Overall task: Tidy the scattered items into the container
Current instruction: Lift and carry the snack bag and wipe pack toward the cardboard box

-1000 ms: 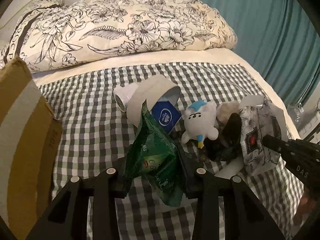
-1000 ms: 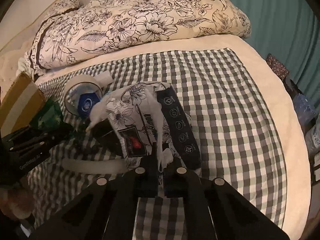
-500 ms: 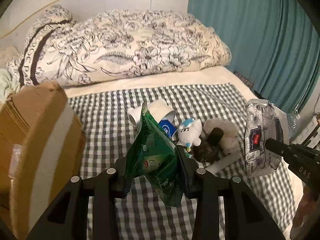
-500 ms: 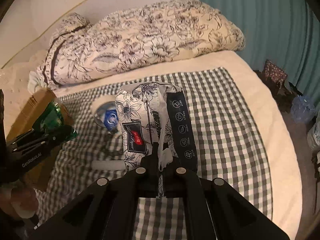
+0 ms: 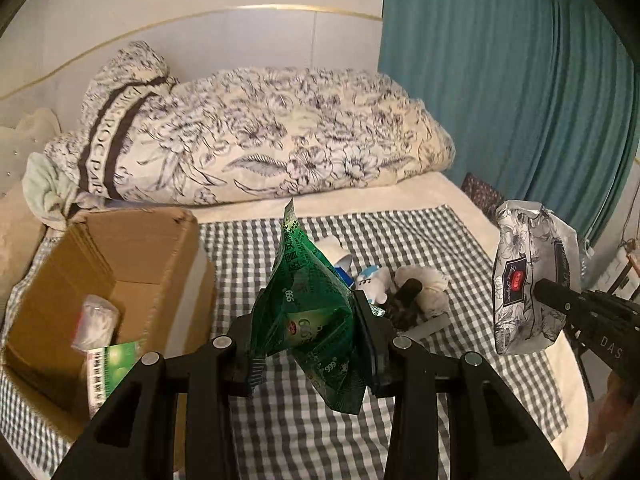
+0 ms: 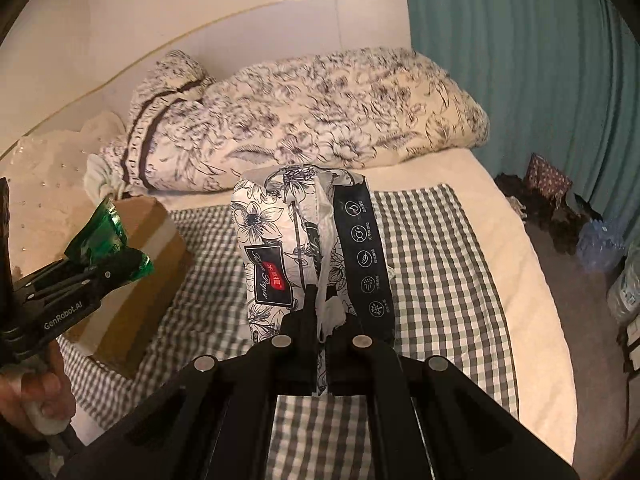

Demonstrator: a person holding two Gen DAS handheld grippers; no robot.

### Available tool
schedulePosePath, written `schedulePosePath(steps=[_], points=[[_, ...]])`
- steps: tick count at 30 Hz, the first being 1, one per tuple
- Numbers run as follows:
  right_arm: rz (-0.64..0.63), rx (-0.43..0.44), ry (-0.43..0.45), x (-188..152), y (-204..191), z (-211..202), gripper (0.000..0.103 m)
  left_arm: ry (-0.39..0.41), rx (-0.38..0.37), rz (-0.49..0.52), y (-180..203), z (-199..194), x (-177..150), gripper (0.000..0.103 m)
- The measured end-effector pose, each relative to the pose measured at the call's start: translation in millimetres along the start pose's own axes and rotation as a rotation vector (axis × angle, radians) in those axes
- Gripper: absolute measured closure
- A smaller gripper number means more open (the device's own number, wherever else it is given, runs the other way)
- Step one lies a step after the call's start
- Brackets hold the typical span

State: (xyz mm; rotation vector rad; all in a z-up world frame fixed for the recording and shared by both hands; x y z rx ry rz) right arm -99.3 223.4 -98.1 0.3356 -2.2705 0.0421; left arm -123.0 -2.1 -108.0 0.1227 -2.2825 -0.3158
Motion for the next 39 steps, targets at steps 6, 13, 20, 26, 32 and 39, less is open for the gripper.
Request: schedulePosePath(steps=[6,13,20,26,32,39], points=[[-0.020,0.012,0.040,7,-19,-29,0.101,0.039,0.000,-0.012,-9,-37,3,0.064],[-0.048,0.024,0.086,15,-41,-55,0.101,0.075,0.004,-0.009,-16,-69,3,0.064],[-0.076,0.035,0.127,20,-58,-79,0.101,0.114,0.009,-0.021,-26,-100,2,0.064],[-0.088,0.038,0.153,22,-70,-94,0.101,0.146,0.016,-0.015,-30,-121,4,0.064],[-0.100,0.043,0.170,26,-80,-104,0.101,0.174,0.016,-0.020,-37,-138,10,0.064],[-0.114,0.051,0.182,32,-90,-107,0.101,0.190,0.015,-0.022,-46,-147,14,0.064]])
Point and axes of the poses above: each gripper's, at about its wrist camera, not at the fingertips, and z roughly the way its jaws point, y to its right, x to its top, the point moved 1 cm from there along z, roughly the way its jaws point, and after that the axes turned 15 degrees about -z, right-handed, at the moved point
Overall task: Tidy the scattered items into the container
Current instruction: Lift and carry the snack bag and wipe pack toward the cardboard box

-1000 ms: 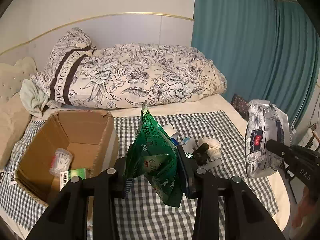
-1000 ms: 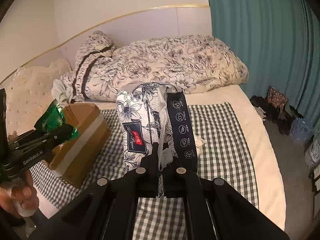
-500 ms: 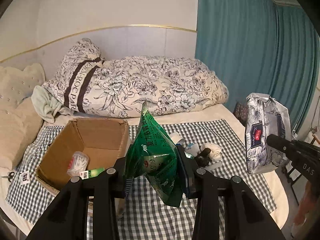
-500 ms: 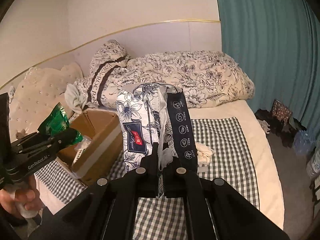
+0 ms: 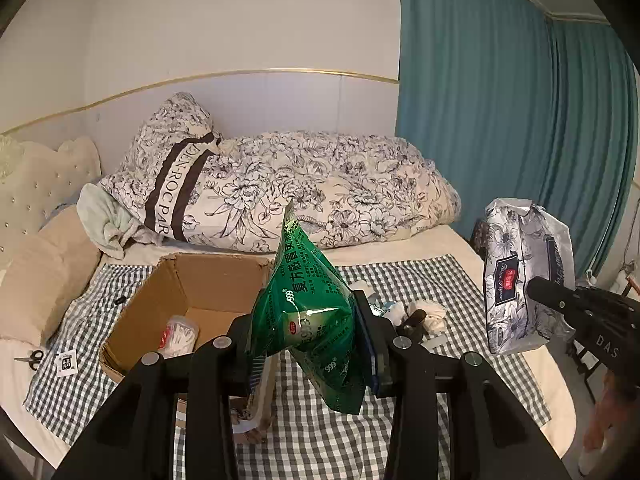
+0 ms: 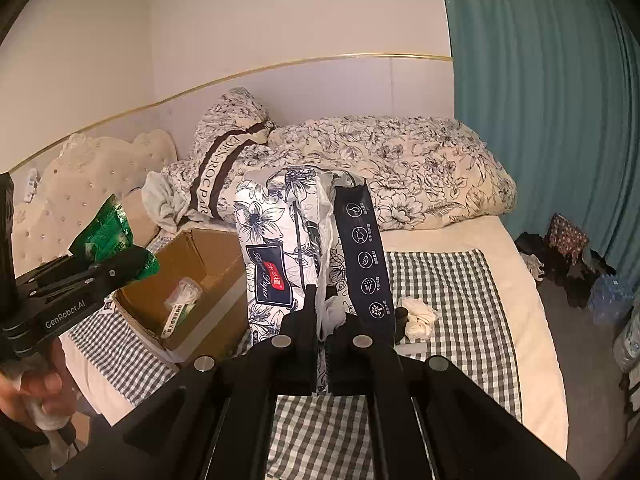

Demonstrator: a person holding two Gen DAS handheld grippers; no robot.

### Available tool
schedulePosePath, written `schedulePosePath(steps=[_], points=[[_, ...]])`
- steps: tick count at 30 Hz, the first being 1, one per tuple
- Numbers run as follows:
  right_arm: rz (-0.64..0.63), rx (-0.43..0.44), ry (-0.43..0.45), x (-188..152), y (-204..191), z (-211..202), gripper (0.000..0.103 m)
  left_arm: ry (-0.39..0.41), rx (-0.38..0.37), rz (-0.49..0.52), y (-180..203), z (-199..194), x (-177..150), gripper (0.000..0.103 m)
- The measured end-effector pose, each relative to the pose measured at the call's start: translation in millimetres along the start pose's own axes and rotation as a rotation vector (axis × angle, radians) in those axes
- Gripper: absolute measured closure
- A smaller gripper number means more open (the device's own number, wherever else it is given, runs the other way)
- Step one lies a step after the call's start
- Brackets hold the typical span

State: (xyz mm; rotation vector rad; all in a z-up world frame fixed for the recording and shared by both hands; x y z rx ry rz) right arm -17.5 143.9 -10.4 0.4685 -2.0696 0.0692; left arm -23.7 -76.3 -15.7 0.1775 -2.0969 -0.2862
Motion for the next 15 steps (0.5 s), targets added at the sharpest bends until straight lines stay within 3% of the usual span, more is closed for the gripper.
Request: schedulePosePath(steps=[15], points=[[-0.056,0.065,0.018,29,-40,19,0.101,0.013,0.076,-0.031,-54,-2,16,0.064]])
Point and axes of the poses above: each gripper's, at about its wrist camera, not at the fingertips, and z roughly the way its jaws point, y to its right, x to its top, the point moved 1 cm from there along z, roughly the way its jaws point, and after that the axes turned 15 degrees about -z, right-handed, at the moved point
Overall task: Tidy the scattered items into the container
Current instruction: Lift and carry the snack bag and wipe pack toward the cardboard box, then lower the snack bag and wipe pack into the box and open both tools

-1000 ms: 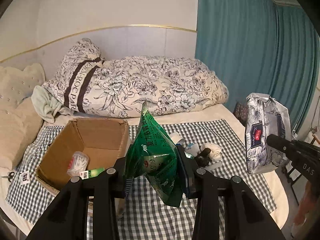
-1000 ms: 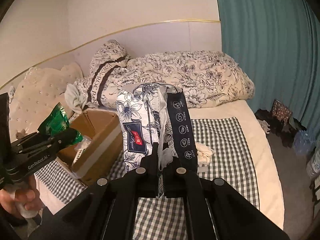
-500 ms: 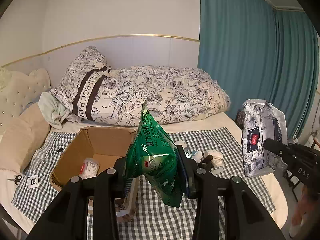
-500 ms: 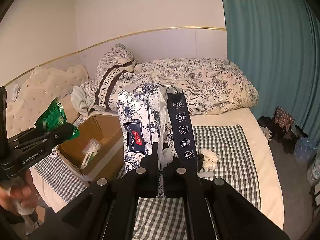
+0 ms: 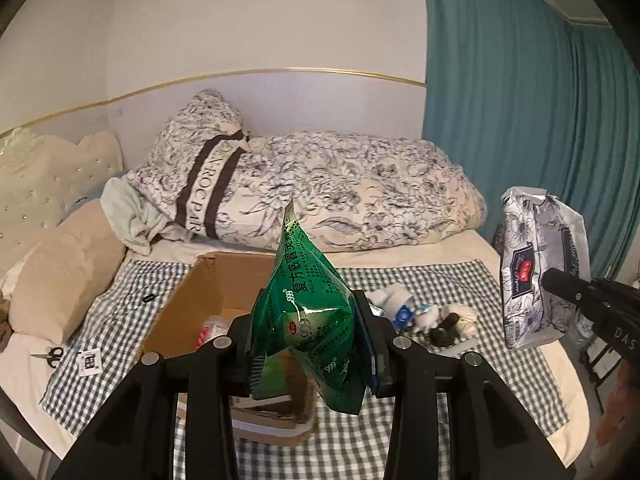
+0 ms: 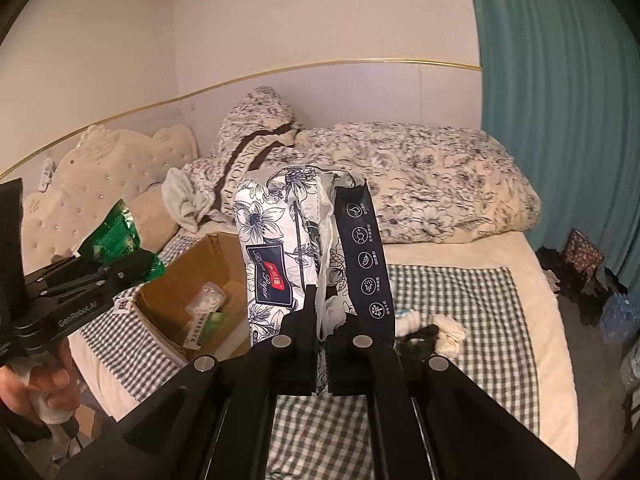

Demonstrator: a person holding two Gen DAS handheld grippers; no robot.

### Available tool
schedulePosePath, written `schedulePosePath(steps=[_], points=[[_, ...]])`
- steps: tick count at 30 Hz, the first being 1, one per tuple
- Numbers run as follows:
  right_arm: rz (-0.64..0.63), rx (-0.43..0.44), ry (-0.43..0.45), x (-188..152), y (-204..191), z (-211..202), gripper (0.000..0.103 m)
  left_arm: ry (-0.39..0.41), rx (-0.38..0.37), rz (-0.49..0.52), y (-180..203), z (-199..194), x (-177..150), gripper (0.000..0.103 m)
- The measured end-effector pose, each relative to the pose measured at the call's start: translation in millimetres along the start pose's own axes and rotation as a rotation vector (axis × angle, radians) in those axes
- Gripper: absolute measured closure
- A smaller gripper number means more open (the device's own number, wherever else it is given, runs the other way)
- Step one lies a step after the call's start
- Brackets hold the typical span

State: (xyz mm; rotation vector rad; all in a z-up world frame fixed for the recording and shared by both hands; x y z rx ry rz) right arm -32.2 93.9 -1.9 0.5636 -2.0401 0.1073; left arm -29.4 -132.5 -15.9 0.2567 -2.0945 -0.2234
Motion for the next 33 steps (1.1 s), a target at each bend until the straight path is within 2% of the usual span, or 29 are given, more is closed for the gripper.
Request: schedulePosePath(steps=[18,33], points=[[-0.059,0.119,0.002,36,-56,61,0.101,-0.006,0.110,-0.044,-72,23,22,0.064],[-0.076,0.201,-0.058,45,-83,133,0.101,-0.084,0.150,-0.048,-102,77,19,0.064]])
Point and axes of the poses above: each gripper's, at about its wrist camera, not at the fingertips, and z roughly the way its jaws point, y to its right, x to its top, the point moved 1 cm from there along z, roughly the way its jaws point, and after that the axes turned 15 degrees about -z, right-handed, at the moved point
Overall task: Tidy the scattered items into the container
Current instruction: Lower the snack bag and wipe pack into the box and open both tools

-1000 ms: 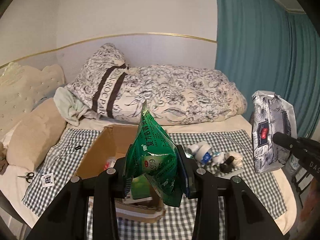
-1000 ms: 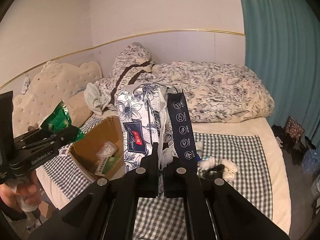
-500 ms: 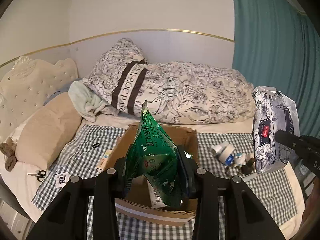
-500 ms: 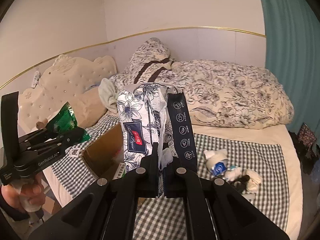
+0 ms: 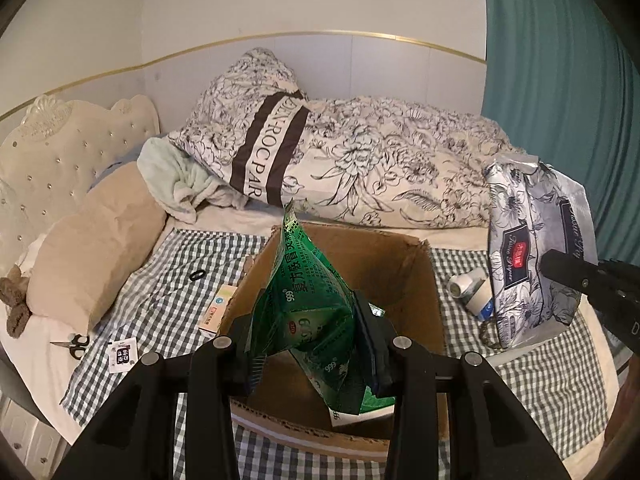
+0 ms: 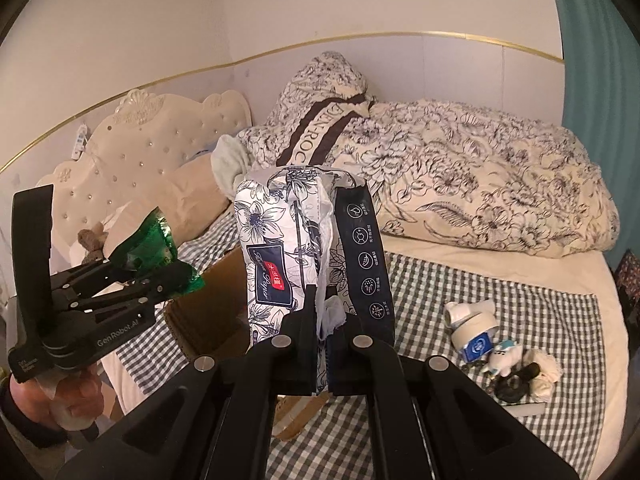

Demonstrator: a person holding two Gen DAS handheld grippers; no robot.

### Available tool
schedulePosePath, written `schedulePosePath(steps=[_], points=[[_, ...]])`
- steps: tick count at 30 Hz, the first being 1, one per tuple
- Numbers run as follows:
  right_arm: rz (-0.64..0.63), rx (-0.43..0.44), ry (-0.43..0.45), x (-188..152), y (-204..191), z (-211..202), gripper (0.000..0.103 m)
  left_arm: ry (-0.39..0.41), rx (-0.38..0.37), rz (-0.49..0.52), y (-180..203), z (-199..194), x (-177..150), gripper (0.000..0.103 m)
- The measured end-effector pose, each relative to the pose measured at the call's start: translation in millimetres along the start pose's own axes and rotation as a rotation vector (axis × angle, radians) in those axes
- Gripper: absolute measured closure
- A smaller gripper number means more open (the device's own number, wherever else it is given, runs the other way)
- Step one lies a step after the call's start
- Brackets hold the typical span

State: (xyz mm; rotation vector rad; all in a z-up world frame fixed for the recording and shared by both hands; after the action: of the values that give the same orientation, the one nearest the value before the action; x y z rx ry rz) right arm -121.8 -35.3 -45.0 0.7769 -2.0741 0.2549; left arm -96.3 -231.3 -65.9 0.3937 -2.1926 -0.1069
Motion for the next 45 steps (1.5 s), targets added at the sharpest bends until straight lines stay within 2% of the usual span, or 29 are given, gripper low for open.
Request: schedulePosePath(steps=[19,26,38,40,41,42,43,44,45], points=[[-0.025,0.070,-0.102,11,-5,109,0.101,-0.124,0.048,-0.023,-23,88,-13,0.064],[-0.028,0.092,-0.154,2,-11,150,0.101,-0.164,0.062,-0.031,-28,113,-19,0.064],[-0.020,0.084,-0.205,-8,-7,183,0.099,-0.213,0.090,-0.074,-41,134,-28,0.063],[-0.023,0.065,-0.207,-8,-8,184,0.096,-0.217,0.091,-0.084,-42,134,-27,0.058],[-0.021,0.055,-0.208,-7,-8,183,0.087,-0.221,0.091,-0.086,-42,133,-27,0.053],[-0.018,0.049,-0.206,-7,-8,182,0.070,-0.223,0.092,-0.086,-42,133,-27,0.048],[-0.015,0.046,-0.201,-6,-8,180,0.060,-0.221,0.093,-0.086,-42,132,-26,0.035],[-0.013,0.040,-0.192,-5,-8,177,0.047,-0.215,0.094,-0.088,-43,130,-26,0.027],[-0.012,0.035,-0.182,-4,-8,173,0.045,-0.205,0.091,-0.092,-43,127,-25,0.025]])
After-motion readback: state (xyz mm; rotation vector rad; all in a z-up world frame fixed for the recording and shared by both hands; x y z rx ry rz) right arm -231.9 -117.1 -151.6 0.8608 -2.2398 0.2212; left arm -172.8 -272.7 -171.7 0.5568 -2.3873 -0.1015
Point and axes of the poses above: each gripper's, at about its wrist camera, not at the fingertips, and z roughly the way its jaws point, y to its right, x to its top, the point moved 1 cm from there along z, roughly the way its jaws point, and after that the axes turned 15 degrees about -z, right-handed, at the moved point
